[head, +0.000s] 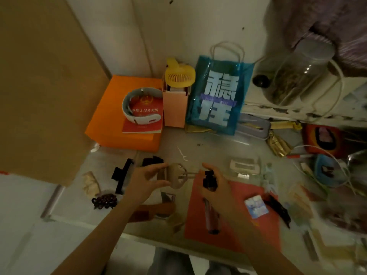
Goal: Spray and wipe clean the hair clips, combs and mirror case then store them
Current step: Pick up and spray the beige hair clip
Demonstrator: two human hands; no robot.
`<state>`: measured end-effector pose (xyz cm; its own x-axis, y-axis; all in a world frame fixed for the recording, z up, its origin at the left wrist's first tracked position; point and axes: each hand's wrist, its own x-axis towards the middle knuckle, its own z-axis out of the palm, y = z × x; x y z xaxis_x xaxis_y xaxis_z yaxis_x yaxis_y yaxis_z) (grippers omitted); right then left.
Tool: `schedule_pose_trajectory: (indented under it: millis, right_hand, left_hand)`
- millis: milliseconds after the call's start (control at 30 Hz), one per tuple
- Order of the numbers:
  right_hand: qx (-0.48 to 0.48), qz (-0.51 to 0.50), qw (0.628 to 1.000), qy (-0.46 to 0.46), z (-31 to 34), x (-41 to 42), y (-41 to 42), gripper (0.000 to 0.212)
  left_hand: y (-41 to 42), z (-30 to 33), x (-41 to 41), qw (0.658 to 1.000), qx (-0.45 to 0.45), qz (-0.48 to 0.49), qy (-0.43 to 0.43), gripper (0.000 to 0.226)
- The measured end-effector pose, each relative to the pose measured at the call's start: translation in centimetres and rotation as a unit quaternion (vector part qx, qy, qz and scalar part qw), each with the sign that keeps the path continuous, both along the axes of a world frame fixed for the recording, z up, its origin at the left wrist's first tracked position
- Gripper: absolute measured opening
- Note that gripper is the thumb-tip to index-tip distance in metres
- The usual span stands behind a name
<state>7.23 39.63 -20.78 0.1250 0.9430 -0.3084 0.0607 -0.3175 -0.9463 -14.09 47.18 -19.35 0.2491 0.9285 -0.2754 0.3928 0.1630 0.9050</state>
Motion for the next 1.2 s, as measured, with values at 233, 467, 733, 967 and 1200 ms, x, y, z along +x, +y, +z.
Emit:
schedule_pose_trajectory:
  millis: [233, 467, 733, 967, 1200]
  right_hand:
    - [-0.068, -0.088, 0.994, 0.008, -3.8, -7.1, 0.2, 0.059]
    - [-0.087, -0.13, 0.988, -0.017, -6.2, -9.7, -0.3, 0.059]
    - [-0.094, -0.142, 0.985, -0.024, -7.9, -9.6, -0.9, 0.06]
    - [-0.089, -0.13, 0.987, -0.038, -8.9, -9.5, -1.3, 0.062]
    - [-0.081, -0.116, 0.988, -0.055, -9.3, -9.4, -1.3, 0.066]
  left_hand:
    - [1.9, -4.3, -5.0, 0.996, -0.032, -0.066, 0.046, 0.054]
    - [2.8, -7.2, -6.7, 0.988, 0.015, -0.122, 0.089, 0.057]
    - [2.7, -9.9, -6.0, 0.978, 0.031, -0.124, 0.163, 0.055]
    - [3.1, -10.8, -6.2, 0.974, 0.02, -0.138, 0.181, 0.056]
    - [3.2, -10.9, -6.3, 0.971, 0.022, -0.145, 0.187, 0.056]
